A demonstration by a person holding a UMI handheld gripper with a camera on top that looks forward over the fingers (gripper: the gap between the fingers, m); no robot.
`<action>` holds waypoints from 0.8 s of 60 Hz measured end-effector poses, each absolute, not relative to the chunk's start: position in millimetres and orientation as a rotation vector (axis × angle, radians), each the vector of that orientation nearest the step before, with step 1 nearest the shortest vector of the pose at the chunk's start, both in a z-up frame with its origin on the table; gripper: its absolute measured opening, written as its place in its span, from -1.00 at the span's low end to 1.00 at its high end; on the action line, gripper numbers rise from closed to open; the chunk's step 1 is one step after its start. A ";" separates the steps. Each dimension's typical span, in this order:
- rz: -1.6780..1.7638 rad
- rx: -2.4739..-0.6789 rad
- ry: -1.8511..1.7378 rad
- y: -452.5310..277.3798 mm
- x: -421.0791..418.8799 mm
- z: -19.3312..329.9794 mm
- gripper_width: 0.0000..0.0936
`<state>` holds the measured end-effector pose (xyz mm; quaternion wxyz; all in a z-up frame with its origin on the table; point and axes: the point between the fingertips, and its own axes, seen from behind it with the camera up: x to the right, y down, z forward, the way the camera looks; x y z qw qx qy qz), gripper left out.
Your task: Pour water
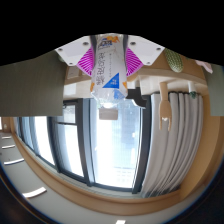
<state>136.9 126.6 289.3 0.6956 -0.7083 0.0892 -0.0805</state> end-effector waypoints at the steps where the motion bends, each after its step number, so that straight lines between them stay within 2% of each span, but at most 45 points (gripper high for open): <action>1: -0.206 -1.585 0.194 127.4 150.4 285.1 -0.23; 18: -0.424 -1.700 0.276 133.5 261.0 190.6 -0.23; 35: -0.338 -1.772 0.365 134.5 288.8 99.1 -0.22; 37: -0.336 -1.713 0.377 131.3 291.5 105.7 -0.21; 44: -0.323 -1.698 0.382 130.2 288.8 102.2 -0.21; 48: -0.336 -1.695 0.365 130.6 287.5 102.6 -0.11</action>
